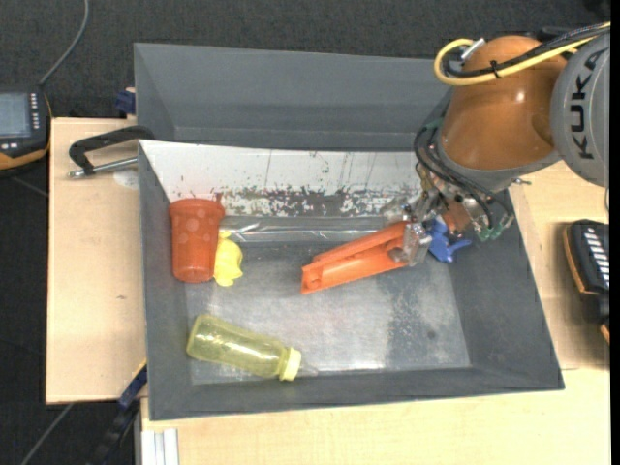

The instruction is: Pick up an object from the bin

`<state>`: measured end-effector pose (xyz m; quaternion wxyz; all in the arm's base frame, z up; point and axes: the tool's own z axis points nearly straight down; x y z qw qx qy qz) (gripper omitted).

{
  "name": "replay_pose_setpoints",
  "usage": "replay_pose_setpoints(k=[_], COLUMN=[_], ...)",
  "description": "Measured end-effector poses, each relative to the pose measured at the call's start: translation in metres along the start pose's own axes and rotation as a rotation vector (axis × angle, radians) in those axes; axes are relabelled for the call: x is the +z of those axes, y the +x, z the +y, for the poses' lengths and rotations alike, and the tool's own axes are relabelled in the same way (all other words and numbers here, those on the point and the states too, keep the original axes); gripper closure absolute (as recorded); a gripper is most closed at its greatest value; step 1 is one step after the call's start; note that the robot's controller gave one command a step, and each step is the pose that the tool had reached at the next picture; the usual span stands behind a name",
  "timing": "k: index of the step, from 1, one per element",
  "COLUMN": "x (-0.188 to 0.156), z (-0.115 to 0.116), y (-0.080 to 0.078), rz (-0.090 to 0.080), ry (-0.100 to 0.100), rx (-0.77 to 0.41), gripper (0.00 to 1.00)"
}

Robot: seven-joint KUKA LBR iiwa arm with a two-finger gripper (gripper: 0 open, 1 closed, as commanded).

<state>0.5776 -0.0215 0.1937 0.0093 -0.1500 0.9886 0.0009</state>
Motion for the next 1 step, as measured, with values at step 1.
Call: replay_pose_setpoints(k=[1], x=[-0.0462], z=[-0.0001], y=[-0.0030], rz=[0.004], ry=[-0.002], rx=[-0.022], gripper=[1.00])
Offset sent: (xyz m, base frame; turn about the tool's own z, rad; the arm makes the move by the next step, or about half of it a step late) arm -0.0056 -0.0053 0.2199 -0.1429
